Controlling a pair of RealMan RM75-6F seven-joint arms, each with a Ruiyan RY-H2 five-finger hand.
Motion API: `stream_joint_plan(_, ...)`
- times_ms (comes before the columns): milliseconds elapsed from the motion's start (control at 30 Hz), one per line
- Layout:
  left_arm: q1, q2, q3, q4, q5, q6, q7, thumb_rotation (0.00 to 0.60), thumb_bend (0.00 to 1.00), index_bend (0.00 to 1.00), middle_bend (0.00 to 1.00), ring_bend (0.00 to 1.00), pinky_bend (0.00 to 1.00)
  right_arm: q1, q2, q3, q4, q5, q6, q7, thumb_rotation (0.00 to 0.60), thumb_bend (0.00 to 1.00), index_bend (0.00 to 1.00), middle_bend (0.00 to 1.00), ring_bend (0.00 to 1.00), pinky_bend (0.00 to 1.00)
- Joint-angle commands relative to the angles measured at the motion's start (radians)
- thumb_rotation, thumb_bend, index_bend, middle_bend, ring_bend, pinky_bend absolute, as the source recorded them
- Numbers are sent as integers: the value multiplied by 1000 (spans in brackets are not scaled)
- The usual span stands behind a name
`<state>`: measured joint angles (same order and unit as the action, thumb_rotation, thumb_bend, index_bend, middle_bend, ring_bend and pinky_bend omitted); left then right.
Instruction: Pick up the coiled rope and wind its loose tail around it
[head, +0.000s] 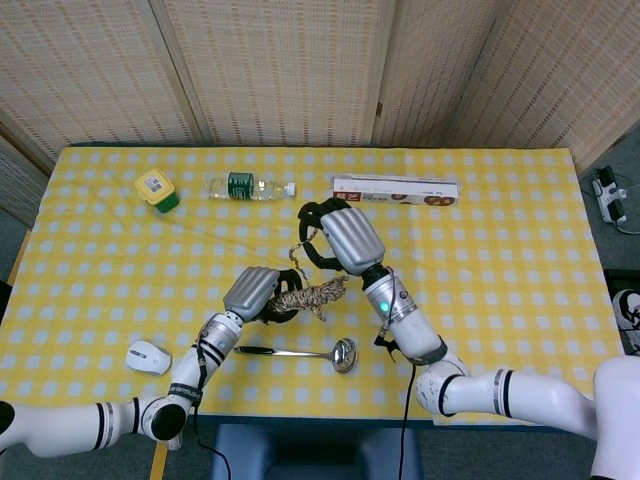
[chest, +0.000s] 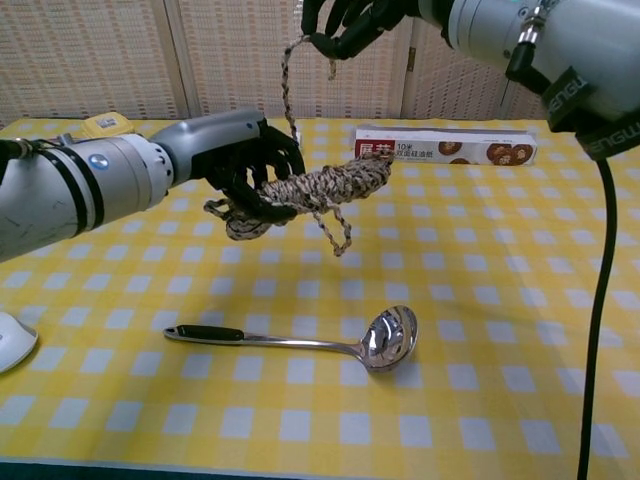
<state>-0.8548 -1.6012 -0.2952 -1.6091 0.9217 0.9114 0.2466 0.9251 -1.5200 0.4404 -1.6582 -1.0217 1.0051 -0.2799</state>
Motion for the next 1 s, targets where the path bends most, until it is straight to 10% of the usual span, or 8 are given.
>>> stream_joint_plan(33,-30,-36,-17,31,-106,-6,39,600,530,634,615,615,680,0,19,0,-40,-10,13,0,600,585,668,351,340,250)
stream_joint_plan(400,-40,-103,-104,86,-332,108,44,600,530,603,615,618,689,-76,106,-54,-219,-155,88,84,600,586,668,362,344,250)
stream_joint_plan(1000,111,50,-305,24,-423,-24,-349,600,548,600,615,619,693,-239,234,-223,-260,-314,108,340,600,589,668,375,356,251)
